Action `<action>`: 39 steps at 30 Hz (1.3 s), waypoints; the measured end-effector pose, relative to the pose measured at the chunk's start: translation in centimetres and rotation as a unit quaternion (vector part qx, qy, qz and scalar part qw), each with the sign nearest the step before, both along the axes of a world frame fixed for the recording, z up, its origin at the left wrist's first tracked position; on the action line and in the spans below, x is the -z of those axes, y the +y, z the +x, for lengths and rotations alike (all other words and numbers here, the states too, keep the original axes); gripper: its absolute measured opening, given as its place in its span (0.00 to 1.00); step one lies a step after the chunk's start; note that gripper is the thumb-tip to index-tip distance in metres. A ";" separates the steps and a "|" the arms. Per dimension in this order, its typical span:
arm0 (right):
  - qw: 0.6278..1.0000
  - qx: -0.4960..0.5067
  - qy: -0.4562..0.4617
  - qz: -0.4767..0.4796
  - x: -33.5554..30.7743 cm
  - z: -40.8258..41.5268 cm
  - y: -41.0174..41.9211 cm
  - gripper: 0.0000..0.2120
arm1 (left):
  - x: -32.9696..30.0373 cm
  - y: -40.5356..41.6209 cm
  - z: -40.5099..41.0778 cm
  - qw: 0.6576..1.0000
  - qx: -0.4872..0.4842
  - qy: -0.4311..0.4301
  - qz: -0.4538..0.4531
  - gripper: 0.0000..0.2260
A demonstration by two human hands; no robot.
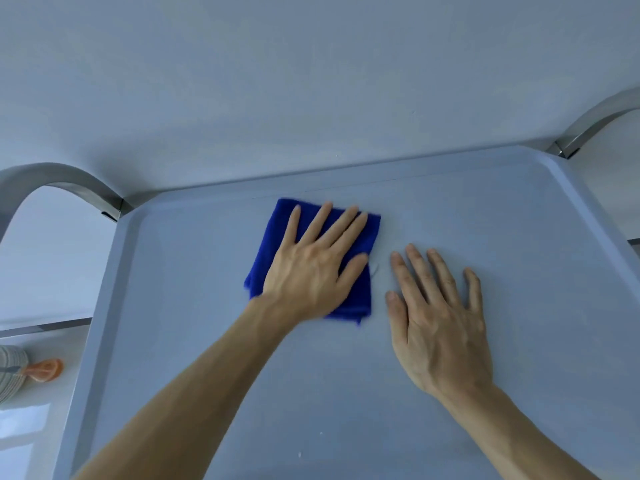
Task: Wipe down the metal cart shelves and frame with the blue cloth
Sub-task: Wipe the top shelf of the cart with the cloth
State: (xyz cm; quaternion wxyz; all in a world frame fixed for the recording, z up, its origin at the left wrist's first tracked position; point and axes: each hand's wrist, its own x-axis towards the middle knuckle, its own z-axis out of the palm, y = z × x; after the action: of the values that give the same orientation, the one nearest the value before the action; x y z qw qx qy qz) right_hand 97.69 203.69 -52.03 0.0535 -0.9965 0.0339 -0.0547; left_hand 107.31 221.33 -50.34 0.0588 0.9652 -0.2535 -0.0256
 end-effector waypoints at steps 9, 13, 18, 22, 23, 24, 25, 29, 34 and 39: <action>1.000 -0.002 -0.002 0.005 0.2 -0.1 -0.1 0.26 | 0.0 0.3 6.9 1.000 -0.008 -0.008 0.007 0.25; 1.000 -0.004 -0.016 0.006 0.3 0.0 -0.1 0.25 | 0.1 6.7 6.1 0.997 -0.067 -0.039 0.005 0.26; 0.999 -0.009 -0.033 0.006 0.4 0.0 0.0 0.25 | -0.3 18.1 3.7 0.969 -0.247 -0.010 0.010 0.28; 0.999 -0.014 -0.033 0.002 0.3 0.1 0.1 0.25 | -0.5 18.8 0.8 0.948 -0.317 0.017 0.022 0.30; 0.999 -0.015 -0.033 0.001 0.4 0.2 0.1 0.25 | -0.5 17.9 0.2 0.943 -0.330 0.019 0.017 0.30; 0.999 -0.017 -0.035 0.003 0.4 0.2 0.0 0.25 | -0.5 16.9 -0.4 0.941 -0.339 0.022 0.010 0.30; 0.999 -0.018 -0.036 0.007 0.5 0.3 0.0 0.25 | -0.5 15.7 -1.0 0.941 -0.338 0.025 0.004 0.30; 0.999 -0.015 -0.038 0.028 0.5 0.3 0.1 0.25 | -0.4 9.7 -3.5 0.965 -0.262 0.023 0.001 0.29; 0.999 -0.018 -0.029 0.021 0.3 0.3 0.1 0.25 | -0.4 3.5 -8.2 0.993 -0.119 0.009 -0.004 0.29; 0.999 -0.014 -0.026 0.022 0.2 0.3 0.2 0.25 | -1.2 2.6 -16.9 0.999 0.037 0.033 -0.018 0.28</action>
State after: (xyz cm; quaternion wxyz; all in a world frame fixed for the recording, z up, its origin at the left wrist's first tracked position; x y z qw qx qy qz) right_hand 97.95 203.85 -52.26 0.0771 -0.9937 0.0201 -0.0788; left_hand 90.42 223.98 -49.12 0.0833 0.9525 -0.2878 -0.0549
